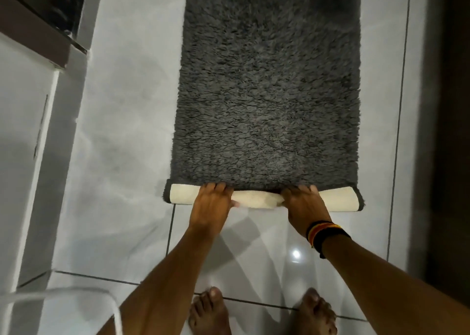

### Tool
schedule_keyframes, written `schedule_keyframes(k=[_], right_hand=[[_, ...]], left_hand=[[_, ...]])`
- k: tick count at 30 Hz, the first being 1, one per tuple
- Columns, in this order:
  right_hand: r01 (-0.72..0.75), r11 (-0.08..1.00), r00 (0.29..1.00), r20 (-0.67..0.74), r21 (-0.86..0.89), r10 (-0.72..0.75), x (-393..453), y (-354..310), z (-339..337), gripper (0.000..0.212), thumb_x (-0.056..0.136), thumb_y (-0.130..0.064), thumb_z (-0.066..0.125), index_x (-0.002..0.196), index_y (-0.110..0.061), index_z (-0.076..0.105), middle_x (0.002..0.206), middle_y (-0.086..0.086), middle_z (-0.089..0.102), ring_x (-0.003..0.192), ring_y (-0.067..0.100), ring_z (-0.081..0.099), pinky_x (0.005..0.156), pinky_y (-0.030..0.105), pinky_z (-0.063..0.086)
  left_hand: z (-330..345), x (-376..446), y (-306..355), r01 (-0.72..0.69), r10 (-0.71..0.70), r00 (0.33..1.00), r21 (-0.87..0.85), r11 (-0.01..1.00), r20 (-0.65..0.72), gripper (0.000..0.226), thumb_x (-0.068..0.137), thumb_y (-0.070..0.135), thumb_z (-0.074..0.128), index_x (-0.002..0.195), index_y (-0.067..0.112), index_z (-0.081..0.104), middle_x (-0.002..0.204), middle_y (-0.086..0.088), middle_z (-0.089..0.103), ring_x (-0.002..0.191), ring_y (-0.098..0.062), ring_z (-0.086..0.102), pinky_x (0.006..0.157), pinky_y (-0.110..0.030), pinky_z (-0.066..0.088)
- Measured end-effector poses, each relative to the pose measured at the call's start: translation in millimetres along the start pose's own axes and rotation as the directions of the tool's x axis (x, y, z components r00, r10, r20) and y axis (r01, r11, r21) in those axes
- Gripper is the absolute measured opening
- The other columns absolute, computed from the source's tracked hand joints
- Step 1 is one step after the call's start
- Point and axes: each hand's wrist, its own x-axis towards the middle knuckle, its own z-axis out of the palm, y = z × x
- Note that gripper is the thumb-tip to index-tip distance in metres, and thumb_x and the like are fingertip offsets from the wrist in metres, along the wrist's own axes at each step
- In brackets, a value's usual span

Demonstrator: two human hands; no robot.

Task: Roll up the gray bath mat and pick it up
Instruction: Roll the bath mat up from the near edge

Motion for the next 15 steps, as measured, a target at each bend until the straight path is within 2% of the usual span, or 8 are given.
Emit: schedule_keyframes(k=[2,5,8,9,12,14,15], right_hand=[[-0.057,0.995,0.991,0.124,0.086,0.046,14,7,-14,0.029,0.094,-0.012,0.051,0.12,-0.019,0.061,0.116,0.009,0.071,0.115,0.03,0.057,0.1,0.042,0.041],[-0.195,0.929,0.948,0.302,0.313,0.098,30,17,-39,0.028,0.099,-0.017,0.05,0.124,-0.016,0.062,0.123,0.016,0.066,0.114,0.034,0.06,0.096,0.041,0.05],[-0.283,0.893,0.927,0.338,0.351,0.161,34,16,-49,0.035,0.102,-0.025,0.047,0.136,-0.017,0.052,0.131,0.018,0.062,0.118,0.036,0.058,0.103,0.045,0.047],[-0.305,0.893,0.932,0.298,0.332,0.208,32,13,-45,0.037,0.102,-0.025,0.044,0.138,-0.017,0.047,0.134,0.017,0.06,0.124,0.035,0.054,0.109,0.047,0.041],[-0.325,0.924,0.942,-0.023,0.203,0.336,10,-3,-28,0.044,0.098,-0.02,0.047,0.142,-0.015,0.046,0.142,0.012,0.056,0.133,0.032,0.047,0.12,0.057,0.024],[-0.206,0.958,0.958,-0.158,0.201,0.239,-2,-20,-13,0.06,0.093,-0.019,0.054,0.15,-0.008,0.041,0.157,0.018,0.042,0.145,0.036,0.039,0.121,0.063,0.018],[-0.162,0.965,0.965,-0.17,0.207,0.199,-12,-29,-7,0.066,0.093,-0.026,0.051,0.154,-0.007,0.033,0.163,0.017,0.032,0.149,0.036,0.031,0.12,0.064,0.014]], left_hand=[[-14,20,-7,-0.034,0.037,0.998,-0.051,0.998,0.049,0.048,0.102,0.051,0.051,0.132,0.018,0.068,0.14,-0.007,0.063,0.131,-0.028,0.054,0.11,-0.039,0.04],[-32,37,-13,-0.013,0.014,0.997,-0.007,1.0,0.072,0.051,0.098,0.059,0.052,0.127,0.022,0.073,0.143,-0.008,0.054,0.132,-0.028,0.046,0.109,-0.04,0.036],[-35,44,-8,0.076,-0.065,0.99,-0.086,0.993,0.122,0.059,0.098,0.058,0.054,0.139,0.014,0.058,0.148,-0.013,0.055,0.136,-0.03,0.048,0.113,-0.039,0.036],[-36,48,-8,0.098,-0.082,0.989,-0.127,0.987,0.126,0.06,0.098,0.057,0.056,0.139,0.013,0.054,0.146,-0.014,0.059,0.135,-0.031,0.051,0.113,-0.039,0.037],[-40,62,-16,0.064,-0.051,0.992,-0.12,0.991,0.112,0.056,0.099,0.058,0.054,0.133,0.014,0.058,0.139,-0.012,0.064,0.13,-0.03,0.054,0.109,-0.04,0.039],[-45,68,-23,0.095,-0.091,0.994,-0.06,0.994,0.059,0.057,0.099,0.061,0.049,0.13,0.014,0.06,0.135,-0.009,0.063,0.126,-0.029,0.054,0.106,-0.04,0.039],[-48,70,-21,0.116,-0.115,0.993,-0.044,0.992,0.024,0.055,0.099,0.061,0.048,0.127,0.015,0.06,0.131,-0.008,0.063,0.123,-0.028,0.054,0.104,-0.039,0.04]])
